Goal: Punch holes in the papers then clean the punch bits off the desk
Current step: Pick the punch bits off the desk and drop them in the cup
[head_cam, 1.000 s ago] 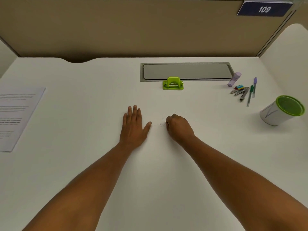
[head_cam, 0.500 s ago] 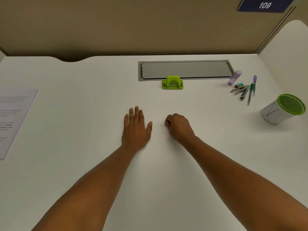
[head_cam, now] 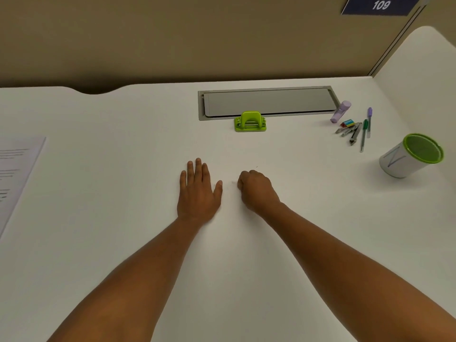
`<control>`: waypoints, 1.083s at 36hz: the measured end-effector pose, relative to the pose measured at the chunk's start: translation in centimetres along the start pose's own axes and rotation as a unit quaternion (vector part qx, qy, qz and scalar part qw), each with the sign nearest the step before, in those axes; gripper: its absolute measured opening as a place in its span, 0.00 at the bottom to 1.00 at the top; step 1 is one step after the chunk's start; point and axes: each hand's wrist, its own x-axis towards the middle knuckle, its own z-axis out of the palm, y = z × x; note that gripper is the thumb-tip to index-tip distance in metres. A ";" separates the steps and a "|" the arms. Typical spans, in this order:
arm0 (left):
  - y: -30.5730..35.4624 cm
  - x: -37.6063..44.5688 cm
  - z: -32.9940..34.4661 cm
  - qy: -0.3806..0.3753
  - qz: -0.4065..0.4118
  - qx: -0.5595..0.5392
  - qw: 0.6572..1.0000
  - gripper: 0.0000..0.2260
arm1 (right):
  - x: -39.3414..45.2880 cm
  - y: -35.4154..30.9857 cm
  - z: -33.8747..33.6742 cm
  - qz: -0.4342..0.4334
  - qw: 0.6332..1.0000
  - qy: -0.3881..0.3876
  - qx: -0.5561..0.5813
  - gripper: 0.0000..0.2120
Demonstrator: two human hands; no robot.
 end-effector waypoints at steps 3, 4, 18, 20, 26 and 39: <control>-0.1 0.0 0.0 0.004 -0.002 -0.003 1.000 0.34 | 0.3 0.8 -1.0 0.120 0.974 -0.013 0.194 0.07; -0.2 0.0 0.0 0.007 -0.003 -0.003 1.000 0.34 | 0.3 1.0 -1.5 0.157 0.948 -0.020 0.276 0.08; -0.7 -0.4 0.4 0.022 0.003 0.001 1.000 0.33 | -1.4 6.3 -7.1 0.318 0.641 -0.018 0.698 0.05; -0.7 -0.4 0.5 0.023 0.004 0.003 1.000 0.34 | -1.6 7.8 -8.2 0.326 0.630 0.003 0.705 0.05; -0.7 0.0 0.7 0.046 0.013 0.003 0.999 0.33 | -1.7 12.7 -12.3 0.336 0.645 0.078 0.682 0.04; -0.2 0.4 0.7 0.047 0.019 0.013 0.999 0.34 | -3.2 25.3 -22.0 0.395 0.715 0.284 0.502 0.09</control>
